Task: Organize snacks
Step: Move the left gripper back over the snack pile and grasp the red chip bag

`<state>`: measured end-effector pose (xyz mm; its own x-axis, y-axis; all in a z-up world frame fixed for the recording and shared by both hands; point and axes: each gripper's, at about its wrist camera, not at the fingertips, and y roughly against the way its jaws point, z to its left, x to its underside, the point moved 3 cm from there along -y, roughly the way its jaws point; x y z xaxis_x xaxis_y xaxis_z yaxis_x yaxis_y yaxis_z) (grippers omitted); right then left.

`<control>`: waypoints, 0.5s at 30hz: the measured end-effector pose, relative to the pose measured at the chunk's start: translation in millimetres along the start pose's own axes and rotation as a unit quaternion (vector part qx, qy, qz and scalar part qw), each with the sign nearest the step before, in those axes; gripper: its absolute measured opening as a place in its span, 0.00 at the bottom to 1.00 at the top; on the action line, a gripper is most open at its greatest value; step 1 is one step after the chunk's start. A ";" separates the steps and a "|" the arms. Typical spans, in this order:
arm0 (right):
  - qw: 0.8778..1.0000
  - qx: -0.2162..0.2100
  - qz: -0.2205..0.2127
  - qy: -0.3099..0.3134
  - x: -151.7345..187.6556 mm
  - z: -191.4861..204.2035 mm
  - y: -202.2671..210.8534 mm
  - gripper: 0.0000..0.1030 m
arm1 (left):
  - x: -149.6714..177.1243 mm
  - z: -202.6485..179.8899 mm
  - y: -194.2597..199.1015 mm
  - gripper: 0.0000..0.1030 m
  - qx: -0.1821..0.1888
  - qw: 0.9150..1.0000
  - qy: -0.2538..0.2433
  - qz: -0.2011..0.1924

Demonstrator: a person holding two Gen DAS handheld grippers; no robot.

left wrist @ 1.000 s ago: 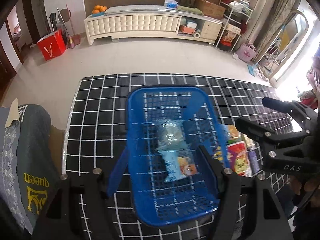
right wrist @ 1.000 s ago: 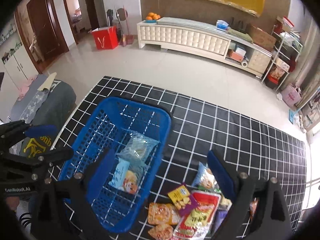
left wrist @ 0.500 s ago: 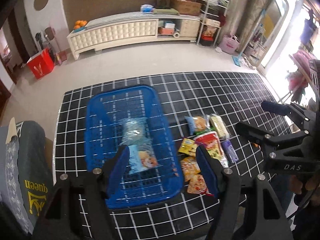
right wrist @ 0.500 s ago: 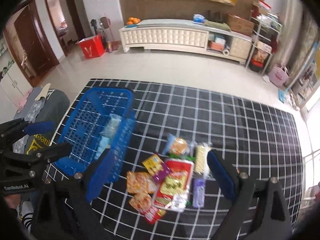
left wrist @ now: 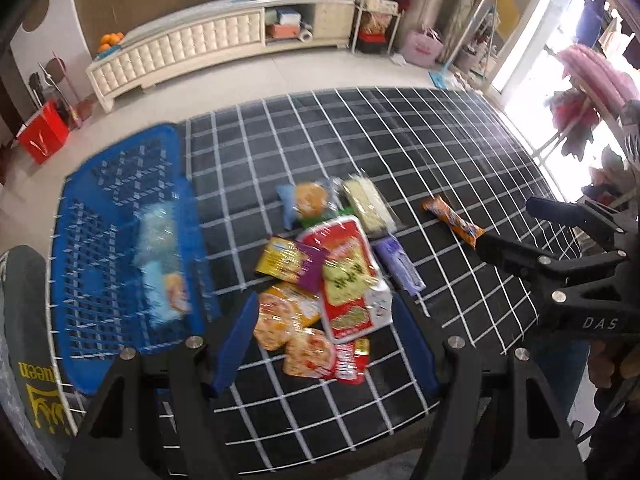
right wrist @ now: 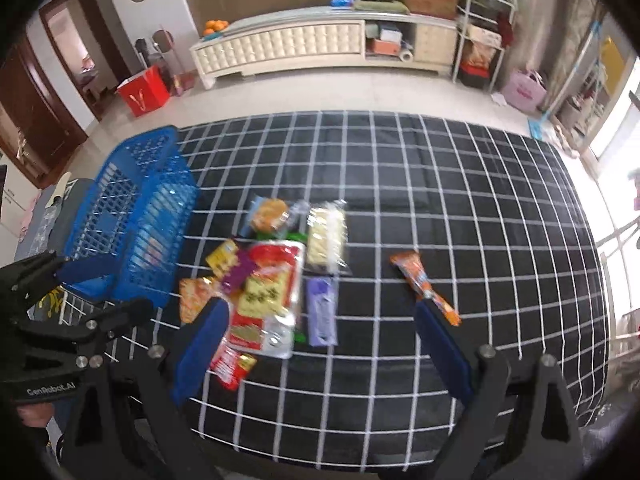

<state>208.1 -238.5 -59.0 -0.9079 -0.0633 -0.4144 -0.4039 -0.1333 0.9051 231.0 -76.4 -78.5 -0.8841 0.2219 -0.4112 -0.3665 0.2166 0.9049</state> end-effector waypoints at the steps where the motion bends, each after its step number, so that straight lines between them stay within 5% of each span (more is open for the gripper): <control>1: 1.000 0.001 0.001 -0.004 3.5 -5.2 -1.2 0.93 | 1.0 -5.3 -4.5 0.65 0.002 1.000 0.000 0.004; 15: 0.998 -0.018 0.045 -0.031 49.1 -51.2 -50.7 0.93 | 20.2 -30.6 -82.6 0.65 0.001 0.998 0.019 0.060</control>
<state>189.7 -285.4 -130.2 -0.9462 -0.0146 -0.3233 -0.3166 -0.1656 0.9340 234.5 -118.8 -158.2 -0.9320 0.2092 -0.2959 -0.2573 0.1929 0.9469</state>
